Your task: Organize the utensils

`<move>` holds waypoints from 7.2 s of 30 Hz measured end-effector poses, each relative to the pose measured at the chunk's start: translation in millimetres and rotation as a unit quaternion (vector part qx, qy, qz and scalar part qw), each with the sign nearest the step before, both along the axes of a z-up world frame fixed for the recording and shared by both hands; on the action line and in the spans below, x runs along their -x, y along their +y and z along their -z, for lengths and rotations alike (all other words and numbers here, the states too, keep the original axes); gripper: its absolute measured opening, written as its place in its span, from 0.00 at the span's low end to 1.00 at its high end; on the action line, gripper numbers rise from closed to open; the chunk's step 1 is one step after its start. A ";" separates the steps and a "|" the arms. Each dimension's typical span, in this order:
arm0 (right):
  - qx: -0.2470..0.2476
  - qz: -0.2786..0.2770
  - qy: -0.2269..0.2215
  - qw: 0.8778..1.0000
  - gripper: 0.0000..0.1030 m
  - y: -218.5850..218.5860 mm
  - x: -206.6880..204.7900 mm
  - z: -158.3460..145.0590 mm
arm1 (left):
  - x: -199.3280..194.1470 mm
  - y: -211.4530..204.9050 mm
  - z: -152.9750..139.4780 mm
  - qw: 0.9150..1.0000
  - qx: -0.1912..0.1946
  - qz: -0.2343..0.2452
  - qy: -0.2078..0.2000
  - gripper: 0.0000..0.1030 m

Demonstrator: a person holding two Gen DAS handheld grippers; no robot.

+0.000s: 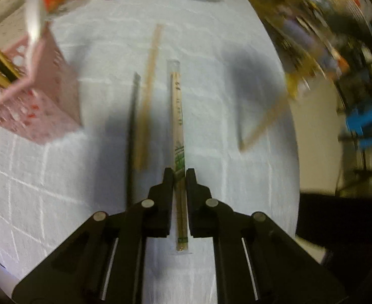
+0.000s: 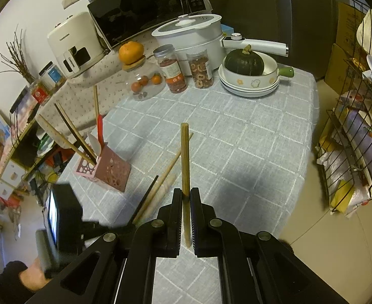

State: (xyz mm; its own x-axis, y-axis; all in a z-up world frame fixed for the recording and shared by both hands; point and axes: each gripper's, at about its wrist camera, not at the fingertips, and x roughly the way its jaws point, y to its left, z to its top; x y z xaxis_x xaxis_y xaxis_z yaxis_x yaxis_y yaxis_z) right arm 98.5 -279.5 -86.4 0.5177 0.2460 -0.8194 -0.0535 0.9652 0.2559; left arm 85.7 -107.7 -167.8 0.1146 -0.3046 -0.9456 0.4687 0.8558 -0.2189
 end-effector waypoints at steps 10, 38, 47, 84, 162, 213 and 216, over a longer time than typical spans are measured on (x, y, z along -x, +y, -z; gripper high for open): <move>-0.001 0.006 -0.001 1.000 0.06 -5.6 0.9 -2.0 | -11.9 -13.7 -1.2 1.000 0.019 -0.006 -0.013 0.25; 0.001 -0.008 -0.043 0.999 0.06 1.7 10.5 -27.5 | -5.7 19.7 -84.7 0.979 0.059 -0.061 -0.187 0.10; -0.022 -0.026 -0.073 0.997 0.06 31.8 11.6 -51.5 | -14.4 78.3 -140.4 0.926 0.130 -0.151 -0.321 0.10; -0.065 -0.032 -0.074 0.995 0.06 75.1 -15.0 -58.6 | -64.2 107.8 -100.2 0.852 0.094 -0.292 -0.424 0.39; 0.024 -0.008 0.102 0.994 0.54 27.2 -41.1 47.9 | -41.2 72.0 34.4 0.981 0.095 -0.166 0.017 0.27; 0.023 0.001 0.133 0.991 0.54 46.5 -94.6 86.9 | -31.6 92.2 42.3 0.987 -0.009 -0.163 -0.003 0.06; 0.020 0.003 0.134 0.991 0.54 54.6 -113.5 94.0 | -25.8 112.5 27.6 0.985 0.011 -0.174 -0.007 0.06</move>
State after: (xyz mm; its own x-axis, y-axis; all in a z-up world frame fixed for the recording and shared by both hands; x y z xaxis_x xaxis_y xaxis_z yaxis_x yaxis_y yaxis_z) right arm 212.0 -224.8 -180.4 0.2810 0.2071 -0.9371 0.0174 0.9752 0.2207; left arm 111.5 4.8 -195.5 0.2289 -0.2650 -0.9367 0.1514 0.9602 -0.2347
